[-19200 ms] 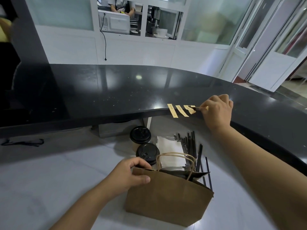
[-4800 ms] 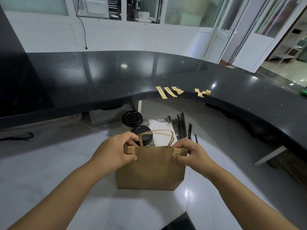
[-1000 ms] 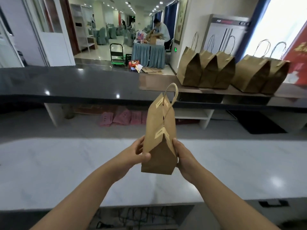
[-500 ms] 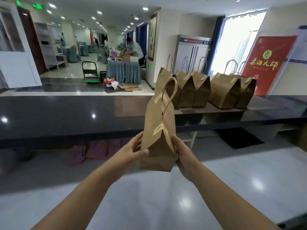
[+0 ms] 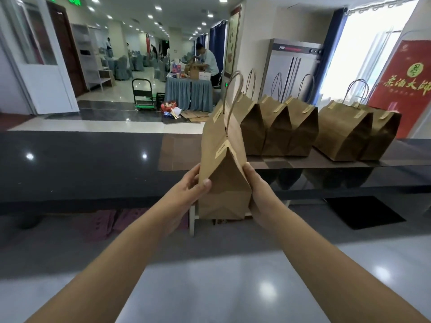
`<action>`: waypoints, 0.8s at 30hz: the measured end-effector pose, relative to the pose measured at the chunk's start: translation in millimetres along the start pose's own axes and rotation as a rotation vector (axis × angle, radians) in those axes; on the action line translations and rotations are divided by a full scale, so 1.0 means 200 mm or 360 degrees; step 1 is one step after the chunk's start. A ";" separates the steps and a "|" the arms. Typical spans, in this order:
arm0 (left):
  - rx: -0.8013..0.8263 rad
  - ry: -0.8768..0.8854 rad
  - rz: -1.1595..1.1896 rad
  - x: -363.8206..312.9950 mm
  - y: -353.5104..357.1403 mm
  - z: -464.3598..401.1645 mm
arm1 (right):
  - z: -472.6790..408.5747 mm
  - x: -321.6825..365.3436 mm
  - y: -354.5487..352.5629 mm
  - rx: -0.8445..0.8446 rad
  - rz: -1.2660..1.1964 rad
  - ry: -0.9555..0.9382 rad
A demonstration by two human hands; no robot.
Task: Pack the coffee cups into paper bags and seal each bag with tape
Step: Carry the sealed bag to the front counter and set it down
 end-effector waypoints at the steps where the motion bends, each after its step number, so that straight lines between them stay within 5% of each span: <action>1: -0.0032 0.0008 0.0026 0.00 0.00 -0.03 | -0.03 0.02 0.00 0.0006 -0.0021 0.0016; 17: -0.0515 -0.0073 -0.0162 0.06 0.04 -0.52 | -0.52 0.12 -0.11 0.0269 -0.0239 0.0203; 24: -0.0700 -0.0009 -0.0412 0.14 -0.07 -0.68 | -0.62 0.10 -0.15 0.0410 0.0142 -0.0015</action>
Point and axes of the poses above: each hand's wrist, its own z-axis away from the middle knuckle, its own y-axis out of the palm, x = y × z, the point moved 9 cm from there along -z, towards the middle knuckle, and after that the axes turned 7 degrees about -z, right-handed, at the moved point
